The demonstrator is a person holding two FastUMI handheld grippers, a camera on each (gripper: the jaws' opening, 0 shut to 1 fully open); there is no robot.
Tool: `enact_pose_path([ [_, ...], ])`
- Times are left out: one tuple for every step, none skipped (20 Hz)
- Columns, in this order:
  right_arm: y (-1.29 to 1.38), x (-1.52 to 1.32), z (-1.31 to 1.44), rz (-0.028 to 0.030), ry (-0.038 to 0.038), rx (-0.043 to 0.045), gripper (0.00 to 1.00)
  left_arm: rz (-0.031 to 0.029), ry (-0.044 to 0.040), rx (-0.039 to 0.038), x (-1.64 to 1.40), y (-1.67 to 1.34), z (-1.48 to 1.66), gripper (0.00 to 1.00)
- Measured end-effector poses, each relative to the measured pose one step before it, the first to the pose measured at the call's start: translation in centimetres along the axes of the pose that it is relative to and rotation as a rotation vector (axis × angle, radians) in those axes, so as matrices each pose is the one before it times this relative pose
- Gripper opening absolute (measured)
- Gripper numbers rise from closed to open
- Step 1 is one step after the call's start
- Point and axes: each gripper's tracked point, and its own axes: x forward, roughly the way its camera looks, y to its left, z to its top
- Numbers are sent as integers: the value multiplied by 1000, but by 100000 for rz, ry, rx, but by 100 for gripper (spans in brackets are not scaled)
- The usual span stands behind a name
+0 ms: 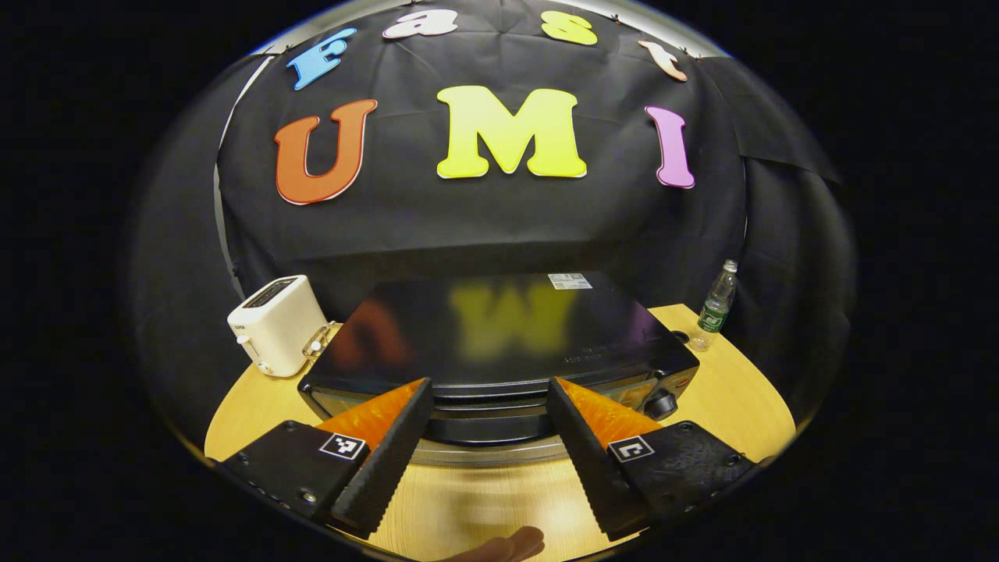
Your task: Open the electric oven with the left hand, put the food in, and close the electric oven.
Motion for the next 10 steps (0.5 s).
enact_pose_path([
  [73,-20,-86,90,287,287,95,737,-91,-81,-372,-24,-217,97],
  [206,-103,-188,484,277,330,95,36,977,-2003,-446,-68,-532,97],
  [124,-65,-98,364,292,168,95,-31,-442,-1036,-232,-131,-181,97],
  [49,10,-74,193,-14,98,95,-170,-411,353,-356,33,-433,98],
  [70,-43,40,60,-8,-87,95,-61,-864,446,-532,94,-192,97],
  [168,-25,-153,210,-28,-91,95,-67,-261,75,-457,-40,-320,97],
  [186,-51,-40,249,52,29,95,32,-605,-408,-477,-115,-441,97],
  [141,-118,-105,284,145,32,95,43,100,191,-468,-39,-476,98],
  [154,0,-9,300,-15,-14,95,167,-519,268,-551,-67,-481,97],
  [161,-40,-116,225,-67,-108,95,168,-202,648,-537,-62,-486,97],
])
